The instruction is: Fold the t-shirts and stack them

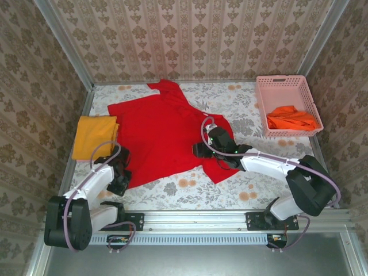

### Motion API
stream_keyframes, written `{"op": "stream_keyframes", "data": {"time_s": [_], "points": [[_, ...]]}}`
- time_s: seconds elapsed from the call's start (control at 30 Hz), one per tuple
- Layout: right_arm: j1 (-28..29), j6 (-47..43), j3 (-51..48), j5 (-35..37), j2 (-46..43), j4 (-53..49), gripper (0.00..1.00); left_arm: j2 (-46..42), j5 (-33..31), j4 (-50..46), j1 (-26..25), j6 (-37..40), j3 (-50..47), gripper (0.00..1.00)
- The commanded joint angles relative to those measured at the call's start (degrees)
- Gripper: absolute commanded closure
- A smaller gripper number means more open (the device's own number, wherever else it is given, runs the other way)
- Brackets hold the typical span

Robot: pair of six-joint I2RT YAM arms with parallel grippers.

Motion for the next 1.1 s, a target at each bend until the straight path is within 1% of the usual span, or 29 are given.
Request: {"op": "stream_keyframes", "data": {"time_s": [0.0, 0.1, 0.13, 0.2, 0.27, 0.37, 0.43, 0.5, 0.57, 0.67, 0.77, 0.9, 1.07], "points": [[-0.6, 1.5, -2.1, 4.5, -5.7, -5.1, 0.3, 1.2, 0.5, 8.3, 1.5, 3.3, -3.0, 0.76], [-1.3, 2.9, -4.9, 10.7, -11.4, -10.8, 0.31, 0.1, 1.0, 9.4, 2.9, 4.9, -4.0, 0.97], [-1.9, 3.8, -6.0, 12.4, -13.4, -12.9, 0.31, -0.4, 1.2, 9.8, 3.3, 5.1, -4.3, 1.0], [-4.3, 6.0, -9.0, 14.5, -17.7, -17.9, 0.32, -1.3, 1.9, 10.6, 4.6, 6.1, -4.9, 1.0], [-7.9, 5.7, -11.5, 12.1, -20.9, -20.6, 0.32, -1.7, 2.2, 11.0, 5.5, 7.3, -4.9, 1.0], [-15.6, 2.6, -13.9, 2.6, -22.5, -21.4, 0.32, -0.8, 2.2, 11.8, 6.0, 9.1, -3.7, 1.0], [-19.1, -0.3, -12.9, -2.0, -19.8, -20.9, 0.36, 0.7, 2.3, 12.2, 6.2, 10.3, -2.4, 1.0], [-20.6, -1.9, -11.3, -4.9, -15.7, -18.7, 0.41, 2.1, 2.3, 12.4, 6.3, 11.0, -1.4, 1.0], [-20.6, -3.1, -7.9, -6.1, -10.3, -18.3, 0.45, 3.0, 2.4, 12.8, 6.3, 11.3, -0.9, 1.0], [-20.6, -3.3, -3.9, -6.3, -4.0, -19.7, 0.49, 3.4, 2.9, 13.4, 6.4, 11.3, -0.6, 1.0], [-20.6, -3.2, -3.1, -6.7, -0.3, -20.1, 0.52, 3.1, 3.1, 13.5, 6.4, 11.4, -0.5, 1.0], [-20.3, -2.3, -3.7, -7.4, 2.1, -20.8, 0.53, 2.8, 3.1, 13.6, 6.5, 11.6, -0.5, 1.0], [-17.7, -1.2, -2.5, -3.3, 2.8, -23.9, 0.58, 2.9, 3.1, 13.4, 6.7, 11.9, -0.4, 1.0]]}}
